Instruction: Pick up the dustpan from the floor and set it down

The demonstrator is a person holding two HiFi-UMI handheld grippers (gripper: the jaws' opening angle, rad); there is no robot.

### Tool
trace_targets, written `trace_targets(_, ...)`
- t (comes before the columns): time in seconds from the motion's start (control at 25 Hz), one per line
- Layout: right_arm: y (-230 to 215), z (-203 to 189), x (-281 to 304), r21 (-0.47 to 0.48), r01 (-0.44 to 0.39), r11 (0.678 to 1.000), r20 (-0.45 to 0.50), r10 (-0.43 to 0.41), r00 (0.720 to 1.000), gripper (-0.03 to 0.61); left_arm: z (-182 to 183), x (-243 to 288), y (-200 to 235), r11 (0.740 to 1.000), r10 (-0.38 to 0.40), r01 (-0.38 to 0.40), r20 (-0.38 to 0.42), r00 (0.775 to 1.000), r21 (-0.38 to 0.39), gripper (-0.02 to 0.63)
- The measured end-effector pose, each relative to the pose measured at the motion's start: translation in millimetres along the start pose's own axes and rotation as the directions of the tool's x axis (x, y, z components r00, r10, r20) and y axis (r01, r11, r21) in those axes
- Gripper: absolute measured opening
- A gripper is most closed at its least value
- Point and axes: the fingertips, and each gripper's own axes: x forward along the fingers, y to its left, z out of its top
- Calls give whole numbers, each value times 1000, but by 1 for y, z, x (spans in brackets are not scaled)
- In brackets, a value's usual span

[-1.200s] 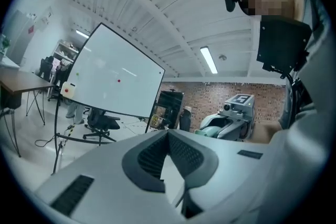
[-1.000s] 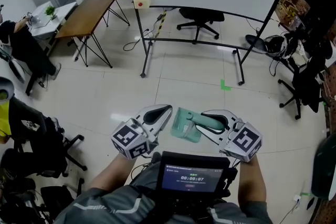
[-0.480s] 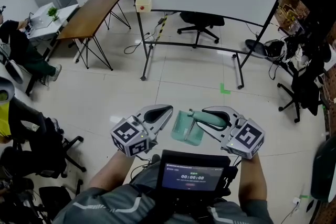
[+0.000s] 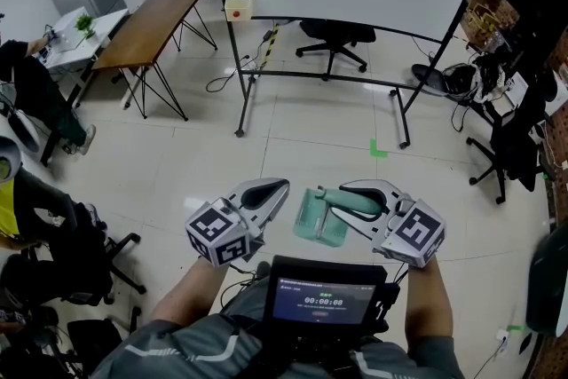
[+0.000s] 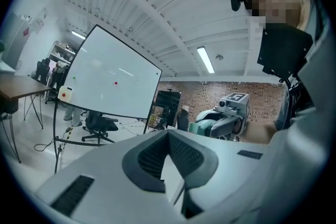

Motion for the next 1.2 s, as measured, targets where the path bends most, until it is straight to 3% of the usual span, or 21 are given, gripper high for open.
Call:
trace_targets(0.08,-2,0,2,7,10,1000,8,-10,1000,160,0,-2,3,1000,3,-3,7,1000,0,15)
trace_targets(0.28,-6,0,19,7,26,1000,22,-26,999,160,-6,-15,38,992,118,-117,1,993,46,17)
trace_targets(0.52,-13,1,54,21,34,999,12,-34,999,160,-3,-33,74,995,93,-93,1,996,28,17)
trace_targets(0.8,-32,12,107,47,66,997,29,-68,997,160,1,-53,124,997,34,-34,-9,999,70,17)
trace_targets(1.2,-135,21,154,60,81,995,57,-85,995,160,24,-5,203,998,52,-52,0,999,46,17)
